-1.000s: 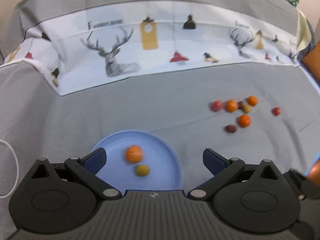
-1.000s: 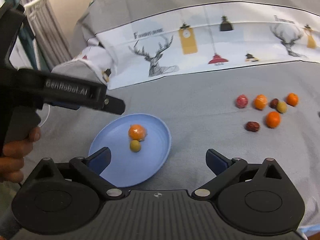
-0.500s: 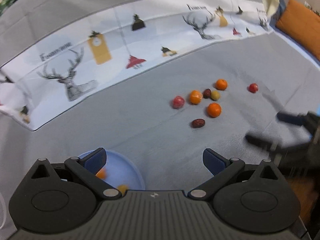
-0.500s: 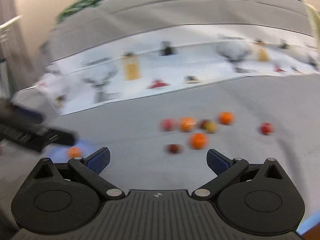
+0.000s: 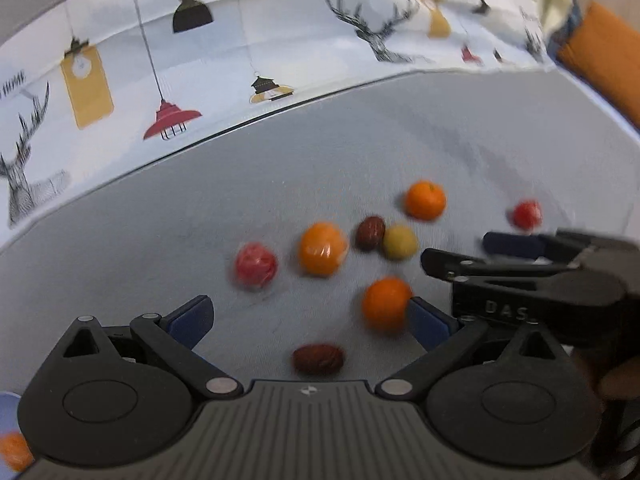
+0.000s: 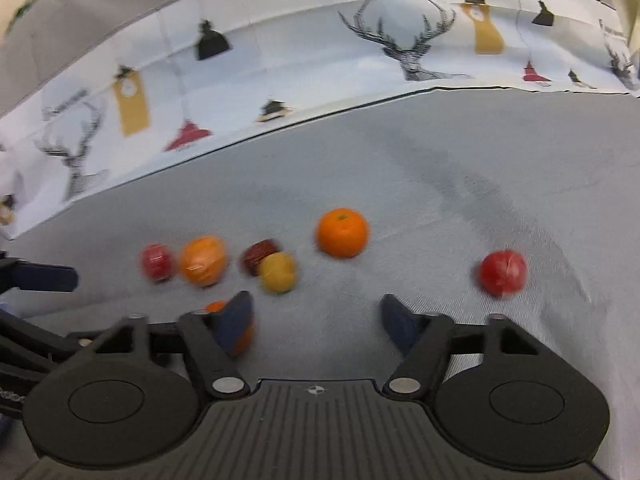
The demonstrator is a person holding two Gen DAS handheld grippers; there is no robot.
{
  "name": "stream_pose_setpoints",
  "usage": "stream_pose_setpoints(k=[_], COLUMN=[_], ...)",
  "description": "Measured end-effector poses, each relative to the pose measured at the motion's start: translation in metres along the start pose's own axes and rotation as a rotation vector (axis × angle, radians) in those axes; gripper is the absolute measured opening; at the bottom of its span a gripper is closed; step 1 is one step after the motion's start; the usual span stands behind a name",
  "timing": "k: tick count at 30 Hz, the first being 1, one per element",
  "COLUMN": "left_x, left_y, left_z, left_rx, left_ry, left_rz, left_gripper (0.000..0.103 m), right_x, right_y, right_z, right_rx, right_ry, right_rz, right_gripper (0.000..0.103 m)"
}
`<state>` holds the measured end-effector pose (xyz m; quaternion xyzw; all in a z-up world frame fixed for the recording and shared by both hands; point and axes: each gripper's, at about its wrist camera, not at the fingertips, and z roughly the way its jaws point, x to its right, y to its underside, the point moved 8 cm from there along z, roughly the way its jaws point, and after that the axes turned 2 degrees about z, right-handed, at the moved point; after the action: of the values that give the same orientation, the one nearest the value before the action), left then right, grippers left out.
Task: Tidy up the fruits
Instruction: 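Grasp a red date with the left tool while the right grasps a yellow fruit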
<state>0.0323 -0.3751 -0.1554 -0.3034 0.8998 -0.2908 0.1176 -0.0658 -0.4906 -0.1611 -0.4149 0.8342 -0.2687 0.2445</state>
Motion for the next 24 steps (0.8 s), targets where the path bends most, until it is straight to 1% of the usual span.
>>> stream_pose_setpoints(k=[2, 4, 5, 7, 8, 9, 11, 12, 14, 15, 16, 17, 18, 19, 20, 22, 24], left_x=[-0.001, -0.004, -0.005, -0.005, -0.004, -0.003, -0.003, -0.005, -0.008, -0.01, -0.01, -0.01, -0.008, -0.006, -0.005, -0.002, -0.002], left_y=[0.001, 0.007, 0.011, 0.019, 0.024, 0.029, 0.035, 0.037, 0.033, 0.031, 0.029, 0.027, 0.026, 0.024, 0.022, 0.018, 0.015], left_z=[0.002, -0.001, -0.003, -0.002, 0.001, 0.008, 0.024, 0.032, 0.037, 0.038, 0.037, 0.033, 0.028, 0.026, 0.025, 0.023, 0.017], left_rx=[0.004, -0.004, -0.001, 0.004, 0.0, -0.024, -0.076, -0.1, -0.089, -0.09, -0.087, -0.074, -0.06, -0.058, -0.063, -0.07, -0.08], left_ry=[0.015, 0.02, 0.019, -0.001, -0.001, 0.006, 0.03, 0.04, 0.075, 0.063, 0.06, 0.072, 0.104, 0.119, 0.127, 0.151, 0.148], left_rz=[-0.014, 0.017, 0.04, 0.112, 0.141, 0.165, 0.186, 0.195, 0.187, 0.197, 0.21, 0.227, 0.244, 0.244, 0.228, 0.187, 0.174], left_gripper=[0.102, 0.102, 0.102, 0.102, 0.102, 0.102, 0.102, 0.103, 0.103, 0.102, 0.093, 0.083, 0.058, 0.033, 0.034, 0.034, 0.033], right_x=[0.001, -0.005, -0.008, -0.018, -0.022, -0.025, -0.029, -0.029, -0.029, -0.029, -0.029, -0.029, -0.032, -0.035, -0.037, -0.036, -0.033], right_y=[-0.003, 0.001, 0.005, 0.012, 0.015, 0.016, 0.012, 0.01, 0.007, 0.007, 0.006, 0.005, 0.004, 0.004, 0.004, 0.005, 0.005], right_z=[0.006, 0.008, 0.009, 0.012, 0.014, 0.017, 0.023, 0.026, 0.031, 0.031, 0.031, 0.03, 0.028, 0.026, 0.024, 0.02, 0.009], right_rx=[0.006, -0.006, -0.012, -0.008, -0.006, -0.007, 0.002, 0.002, 0.021, 0.031, 0.045, 0.06, 0.065, 0.064, 0.062, 0.058, 0.062], right_ry=[-0.005, -0.007, -0.006, 0.006, 0.023, 0.04, 0.041, 0.04, 0.057, 0.062, 0.068, 0.076, 0.087, 0.098, 0.106, 0.126, 0.142], right_rz=[-0.012, -0.074, -0.108, -0.192, -0.216, -0.231, -0.225, -0.213, -0.204, -0.201, -0.196, -0.198, -0.215, -0.227, -0.233, -0.193, -0.146], right_gripper=[0.071, 0.073, 0.074, 0.08, 0.081, 0.083, 0.085, 0.088, 0.091, 0.091, 0.088, 0.069, 0.048, 0.03, 0.026, 0.026, 0.026])
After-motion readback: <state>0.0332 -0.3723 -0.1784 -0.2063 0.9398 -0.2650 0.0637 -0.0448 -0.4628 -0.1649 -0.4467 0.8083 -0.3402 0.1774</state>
